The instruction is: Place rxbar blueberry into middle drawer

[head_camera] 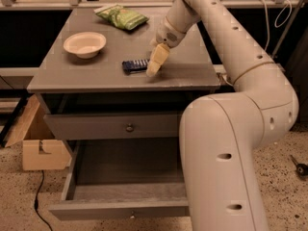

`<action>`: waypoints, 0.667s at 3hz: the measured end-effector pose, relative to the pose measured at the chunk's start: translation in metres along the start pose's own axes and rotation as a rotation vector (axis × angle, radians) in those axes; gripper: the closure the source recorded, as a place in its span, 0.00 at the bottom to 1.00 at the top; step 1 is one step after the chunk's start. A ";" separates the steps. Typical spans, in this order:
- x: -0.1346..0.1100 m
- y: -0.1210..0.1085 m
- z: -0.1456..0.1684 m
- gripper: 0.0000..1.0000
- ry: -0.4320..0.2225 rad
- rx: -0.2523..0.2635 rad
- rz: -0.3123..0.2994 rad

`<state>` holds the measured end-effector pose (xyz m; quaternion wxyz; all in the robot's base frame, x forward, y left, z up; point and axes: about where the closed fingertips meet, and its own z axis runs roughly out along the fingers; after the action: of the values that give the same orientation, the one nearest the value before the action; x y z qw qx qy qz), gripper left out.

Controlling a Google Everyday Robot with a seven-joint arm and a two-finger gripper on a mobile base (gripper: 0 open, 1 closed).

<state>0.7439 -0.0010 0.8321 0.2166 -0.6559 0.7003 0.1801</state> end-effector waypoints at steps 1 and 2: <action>0.006 -0.007 0.021 0.28 0.063 -0.012 0.034; 0.003 -0.007 0.016 0.51 0.063 -0.012 0.035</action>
Offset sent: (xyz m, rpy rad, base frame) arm 0.0083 -0.0054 -0.0297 -0.1082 0.0948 -0.0520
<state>0.7523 0.0044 0.8170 0.1873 -0.6504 0.7169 0.1674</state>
